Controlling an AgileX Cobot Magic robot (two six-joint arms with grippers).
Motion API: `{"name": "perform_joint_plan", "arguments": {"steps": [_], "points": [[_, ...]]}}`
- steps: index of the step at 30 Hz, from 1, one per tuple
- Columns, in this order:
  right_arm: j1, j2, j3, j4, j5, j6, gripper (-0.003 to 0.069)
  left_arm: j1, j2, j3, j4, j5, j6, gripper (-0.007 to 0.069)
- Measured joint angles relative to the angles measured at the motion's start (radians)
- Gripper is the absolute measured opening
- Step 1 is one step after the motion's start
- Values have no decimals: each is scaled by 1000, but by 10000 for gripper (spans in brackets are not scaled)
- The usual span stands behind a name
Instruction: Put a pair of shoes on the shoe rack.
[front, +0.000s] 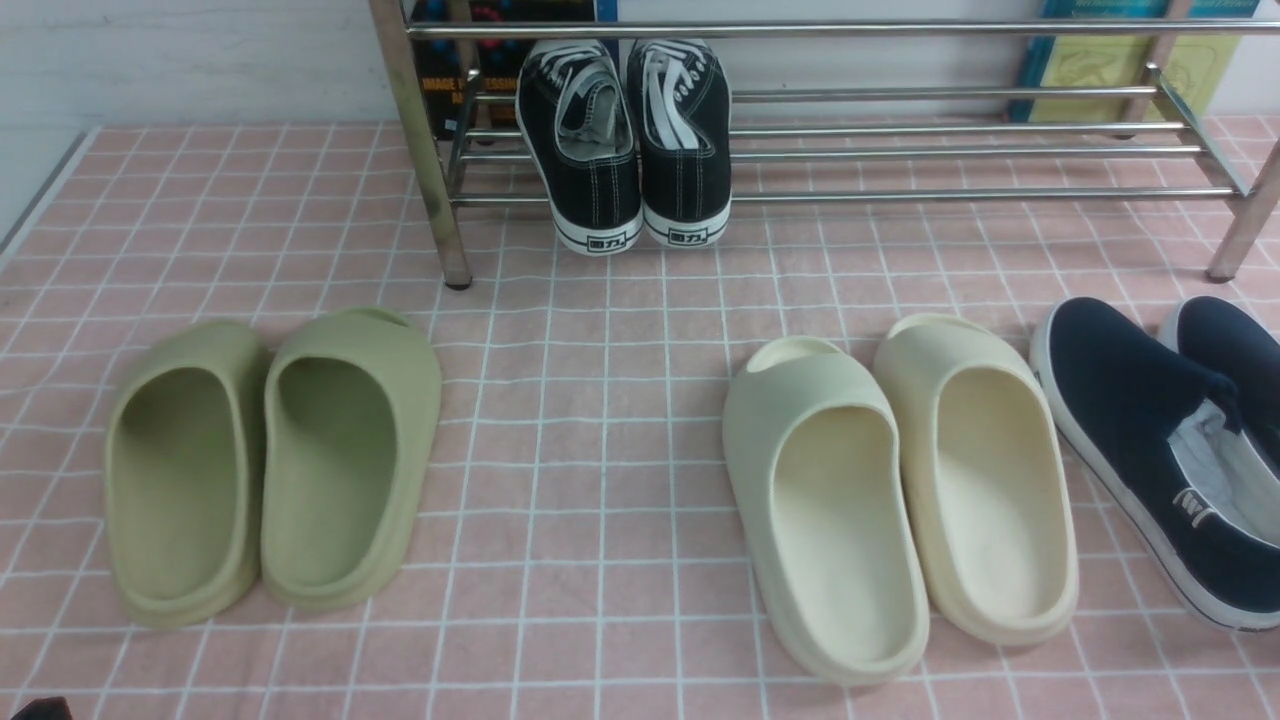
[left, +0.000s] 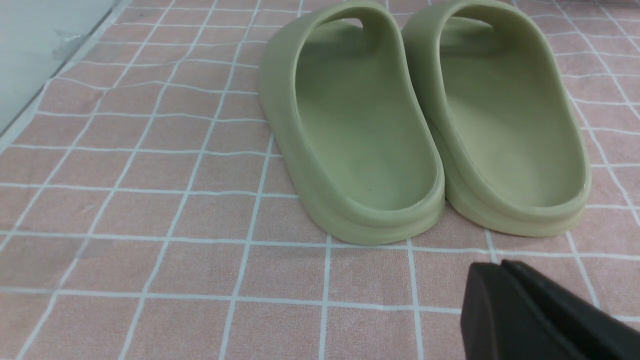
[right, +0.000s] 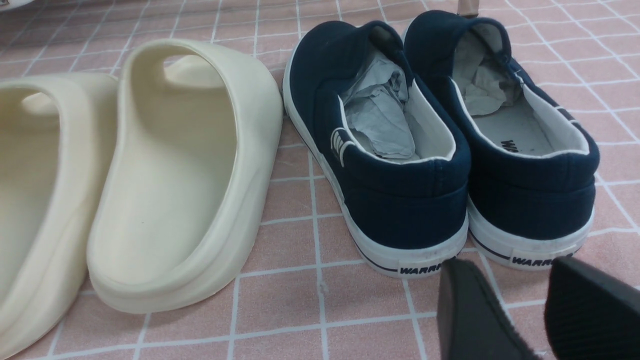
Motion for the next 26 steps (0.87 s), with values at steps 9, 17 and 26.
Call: {"name": "perform_joint_plan", "arguments": {"steps": [9, 17, 26], "points": [[0, 0, 0, 0, 0, 0, 240, 0, 0, -1, 2, 2, 0, 34], [0, 0, 0, 0, 0, 0, 240, 0, 0, -1, 2, 2, 0, 41], [0, 0, 0, 0, 0, 0, 240, 0, 0, -1, 2, 2, 0, 52]]}}
